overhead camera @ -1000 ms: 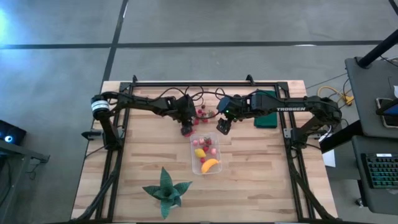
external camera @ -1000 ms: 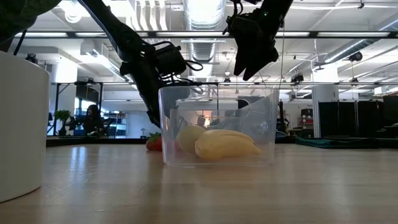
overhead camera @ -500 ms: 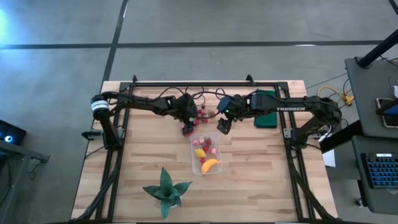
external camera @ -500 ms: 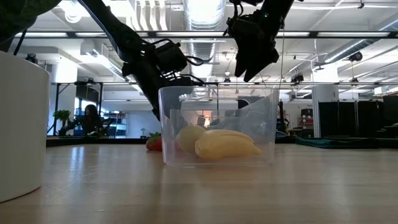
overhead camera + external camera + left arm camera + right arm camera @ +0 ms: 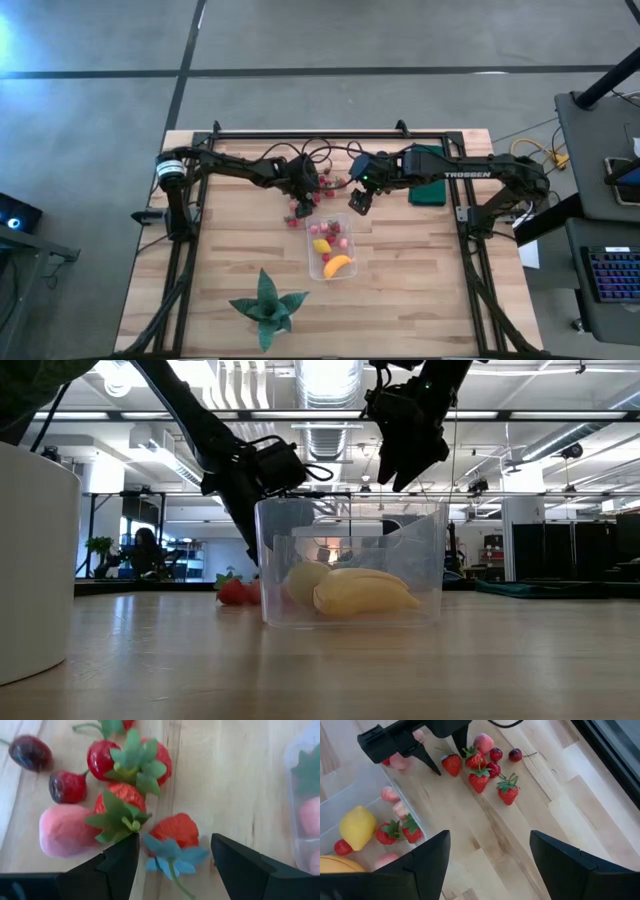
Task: Pick and placing Produce into tupperware
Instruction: Put the strawberry into the transparent bin
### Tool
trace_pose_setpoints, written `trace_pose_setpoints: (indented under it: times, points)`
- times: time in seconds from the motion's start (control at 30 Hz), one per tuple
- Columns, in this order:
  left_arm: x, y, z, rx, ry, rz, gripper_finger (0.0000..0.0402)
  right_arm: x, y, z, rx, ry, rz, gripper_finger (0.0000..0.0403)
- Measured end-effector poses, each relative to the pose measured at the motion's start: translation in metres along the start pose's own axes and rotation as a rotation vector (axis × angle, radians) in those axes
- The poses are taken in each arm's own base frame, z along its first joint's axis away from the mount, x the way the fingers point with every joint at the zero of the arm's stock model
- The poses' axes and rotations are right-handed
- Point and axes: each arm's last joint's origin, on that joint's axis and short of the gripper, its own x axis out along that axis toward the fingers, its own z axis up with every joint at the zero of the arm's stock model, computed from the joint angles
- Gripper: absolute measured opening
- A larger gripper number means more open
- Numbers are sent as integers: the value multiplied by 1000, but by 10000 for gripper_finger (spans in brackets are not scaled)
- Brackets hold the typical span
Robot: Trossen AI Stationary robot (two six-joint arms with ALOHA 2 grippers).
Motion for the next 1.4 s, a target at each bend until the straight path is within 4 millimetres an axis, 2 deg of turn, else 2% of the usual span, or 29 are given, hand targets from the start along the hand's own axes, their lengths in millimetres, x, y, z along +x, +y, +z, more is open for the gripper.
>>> trace_pose_setpoints:
  times: [0.2,0.5,0.7,0.83,0.93,1.07,1.2,1.3,1.4]
  points:
    - [1,0,0,1,-2,1,226,0,-1,0,3,0,-2,267]
    - [2,0,0,11,-2,3,148,1,-4,1,11,0,-7,263]
    - [1,0,2,15,-16,8,126,1,-4,1,11,1,-7,267]
    - [-14,-2,10,17,-35,11,125,1,-4,1,11,1,-7,267]
    - [-35,-6,15,11,-46,11,124,1,-4,0,9,10,-8,265]
    - [-75,-23,26,14,-125,-52,124,1,-4,-1,5,26,-6,262]
    - [-107,-56,37,30,-236,-232,134,1,-3,-3,-6,43,13,263]
    - [-112,-87,40,56,-268,-312,138,1,-2,-4,-16,64,45,268]
    - [-101,-111,39,26,-231,-373,139,0,0,-5,-40,74,58,269]
